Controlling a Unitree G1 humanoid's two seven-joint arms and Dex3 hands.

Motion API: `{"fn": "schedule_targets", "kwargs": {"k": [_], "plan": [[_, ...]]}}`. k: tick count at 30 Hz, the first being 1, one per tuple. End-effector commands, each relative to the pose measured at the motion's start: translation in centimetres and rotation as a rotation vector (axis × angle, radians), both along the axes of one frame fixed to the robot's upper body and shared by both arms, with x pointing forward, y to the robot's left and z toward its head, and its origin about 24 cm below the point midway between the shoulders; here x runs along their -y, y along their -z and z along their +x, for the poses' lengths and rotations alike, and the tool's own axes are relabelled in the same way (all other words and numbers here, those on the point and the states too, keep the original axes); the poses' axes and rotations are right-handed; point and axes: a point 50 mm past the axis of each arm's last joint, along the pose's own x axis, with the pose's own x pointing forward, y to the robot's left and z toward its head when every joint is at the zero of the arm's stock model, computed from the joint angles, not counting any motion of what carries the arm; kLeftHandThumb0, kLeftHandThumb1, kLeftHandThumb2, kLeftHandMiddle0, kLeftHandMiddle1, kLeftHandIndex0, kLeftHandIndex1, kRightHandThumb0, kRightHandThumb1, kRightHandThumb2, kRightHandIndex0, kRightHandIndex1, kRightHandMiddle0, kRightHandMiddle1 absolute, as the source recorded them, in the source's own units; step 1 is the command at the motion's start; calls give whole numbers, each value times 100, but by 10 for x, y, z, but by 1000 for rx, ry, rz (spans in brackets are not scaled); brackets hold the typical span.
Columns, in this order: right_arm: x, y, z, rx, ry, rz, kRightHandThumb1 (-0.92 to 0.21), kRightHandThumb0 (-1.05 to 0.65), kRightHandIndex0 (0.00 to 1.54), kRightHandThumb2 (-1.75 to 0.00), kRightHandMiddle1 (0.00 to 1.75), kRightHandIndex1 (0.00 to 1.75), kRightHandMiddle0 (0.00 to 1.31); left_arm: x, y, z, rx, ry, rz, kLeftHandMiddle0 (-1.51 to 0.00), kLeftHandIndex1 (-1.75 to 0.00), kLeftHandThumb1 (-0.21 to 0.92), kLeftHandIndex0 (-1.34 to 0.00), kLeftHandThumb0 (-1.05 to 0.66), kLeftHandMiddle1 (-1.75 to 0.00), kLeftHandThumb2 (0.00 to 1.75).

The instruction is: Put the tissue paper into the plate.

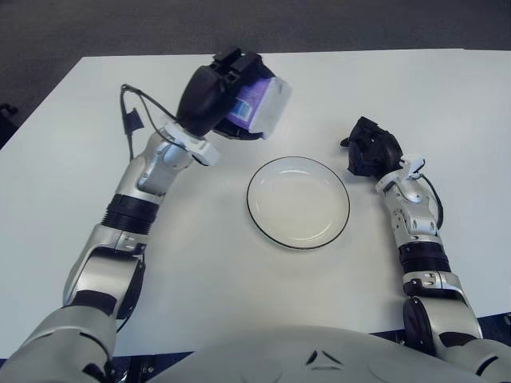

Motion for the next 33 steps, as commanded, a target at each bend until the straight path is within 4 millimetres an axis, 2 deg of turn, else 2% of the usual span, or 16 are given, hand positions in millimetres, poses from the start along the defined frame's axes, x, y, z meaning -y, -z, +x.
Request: {"fn": "schedule_targets", "kwargs": {"k": [1, 14, 22, 33], "plan": [[1, 63, -28, -293, 18, 32, -35, -47, 128, -127, 175, 175, 59, 10, -9, -2, 27, 67, 21, -129, -175, 31, -101, -10, -175, 128], [0, 64, -27, -302, 7, 36, -35, -47, 127, -127, 175, 175, 59, 35, -15, -15, -6, 243, 139, -123, -175, 29, -98, -6, -175, 128], [-1, 65, -26, -302, -5, 44, -36, -46, 126, -126, 175, 175, 58, 55, -9, -19, -71, 348, 217, -120, -175, 28, -96, -4, -175, 131], [-2, 65, -24, -302, 6, 27, -39, -46, 122, -123, 175, 175, 56, 57, 4, -22, -138, 392, 302, -116, -175, 31, -92, -4, -175, 132]]}}
